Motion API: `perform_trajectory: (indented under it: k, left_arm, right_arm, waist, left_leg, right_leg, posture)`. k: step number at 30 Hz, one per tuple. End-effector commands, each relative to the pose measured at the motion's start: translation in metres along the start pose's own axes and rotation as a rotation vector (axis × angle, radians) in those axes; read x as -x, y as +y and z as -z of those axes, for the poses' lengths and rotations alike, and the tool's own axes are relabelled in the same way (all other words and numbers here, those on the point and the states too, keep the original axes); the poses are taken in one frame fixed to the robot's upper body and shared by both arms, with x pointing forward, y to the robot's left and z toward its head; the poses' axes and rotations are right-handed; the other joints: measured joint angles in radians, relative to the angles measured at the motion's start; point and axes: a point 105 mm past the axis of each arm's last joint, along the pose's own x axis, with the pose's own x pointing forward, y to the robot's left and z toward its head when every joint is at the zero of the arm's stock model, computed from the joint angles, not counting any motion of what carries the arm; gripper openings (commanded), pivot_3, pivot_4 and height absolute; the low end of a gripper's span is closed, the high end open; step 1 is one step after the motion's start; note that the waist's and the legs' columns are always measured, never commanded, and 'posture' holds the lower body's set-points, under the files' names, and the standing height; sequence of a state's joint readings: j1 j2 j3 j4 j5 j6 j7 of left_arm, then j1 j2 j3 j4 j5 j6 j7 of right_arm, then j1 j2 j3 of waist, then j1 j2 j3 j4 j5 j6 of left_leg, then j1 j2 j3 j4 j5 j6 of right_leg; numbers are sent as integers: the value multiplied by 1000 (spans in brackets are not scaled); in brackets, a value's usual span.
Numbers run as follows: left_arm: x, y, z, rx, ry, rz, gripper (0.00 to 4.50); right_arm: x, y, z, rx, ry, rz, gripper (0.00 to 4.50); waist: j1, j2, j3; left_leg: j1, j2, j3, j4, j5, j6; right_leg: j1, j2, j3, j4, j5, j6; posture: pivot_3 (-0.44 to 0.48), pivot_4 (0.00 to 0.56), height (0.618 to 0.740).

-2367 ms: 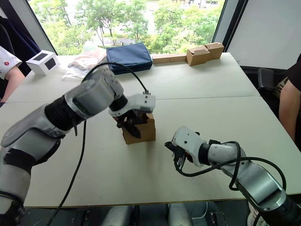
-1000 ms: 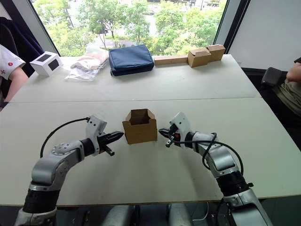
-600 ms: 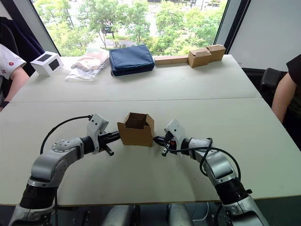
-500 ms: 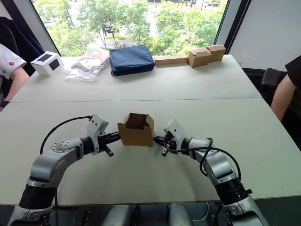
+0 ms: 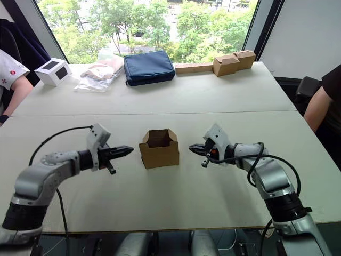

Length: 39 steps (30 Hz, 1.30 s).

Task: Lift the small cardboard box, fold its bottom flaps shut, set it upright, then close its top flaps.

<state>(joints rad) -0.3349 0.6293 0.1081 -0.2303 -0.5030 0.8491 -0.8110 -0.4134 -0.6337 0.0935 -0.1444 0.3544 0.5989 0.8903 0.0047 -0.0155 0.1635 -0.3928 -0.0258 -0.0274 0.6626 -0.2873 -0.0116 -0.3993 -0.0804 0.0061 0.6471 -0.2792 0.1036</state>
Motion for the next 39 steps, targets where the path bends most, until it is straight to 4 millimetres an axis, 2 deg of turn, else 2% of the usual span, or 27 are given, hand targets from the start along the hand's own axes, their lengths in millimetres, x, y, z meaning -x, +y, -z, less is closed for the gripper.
perform_trajectory:
  k: [1, 5, 8, 15, 21, 39]
  left_arm:
    - [2, -15, -35, -40, -97, 123, 77]
    - [-2, -30, -40, -62, -73, 226, 77]
    - [-5, -31, -39, -69, -60, 243, 77]
    - [-21, -38, -32, -102, -37, 247, 77]
    - [-35, -37, -24, -132, -15, 210, 77]
    - [-45, -28, -12, -181, 22, 180, 77]
  right_arm:
    - [0, -4, -42, 7, -148, -16, 0]
    - [-11, 9, -50, 6, -167, -86, 0]
    - [-17, 14, -53, -5, -176, -105, 0]
    - [-27, 22, -46, -10, -155, -133, 0]
    - [-35, 30, -39, -3, -129, -170, 0]
    - [-52, 22, -31, 19, -81, -152, 0]
  waist:
    - [0, 0, 0]
    - [-1, 0, 0]
    - [-3, 0, 0]
    - [-1, 0, 0]
    - [-3, 0, 0]
    - [-17, 0, 0]
  left_leg:
    - [0, 0, 0, 0, 0, 0]
    - [0, 0, 0, -1, 0, 0]
    - [0, 0, 0, -1, 0, 0]
    - [0, 0, 0, -1, 0, 0]
    - [0, 0, 0, -1, 0, 0]
    - [0, 0, 0, -1, 0, 0]
  right_leg:
    - [0, 0, 0, 0, 0, 0]
    - [0, 0, 0, 0, 0, 0]
    - [0, 0, 0, 0, 0, 0]
    - [0, 0, 0, 0, 0, 0]
    - [0, 0, 0, 0, 0, 0]
    - [0, 1, 0, 0, 0, 0]
  posture:
    - [0, 150, 740]
    - [0, 150, 740]
    - [0, 150, 740]
    - [0, 150, 740]
    - [0, 150, 740]
    - [0, 150, 740]
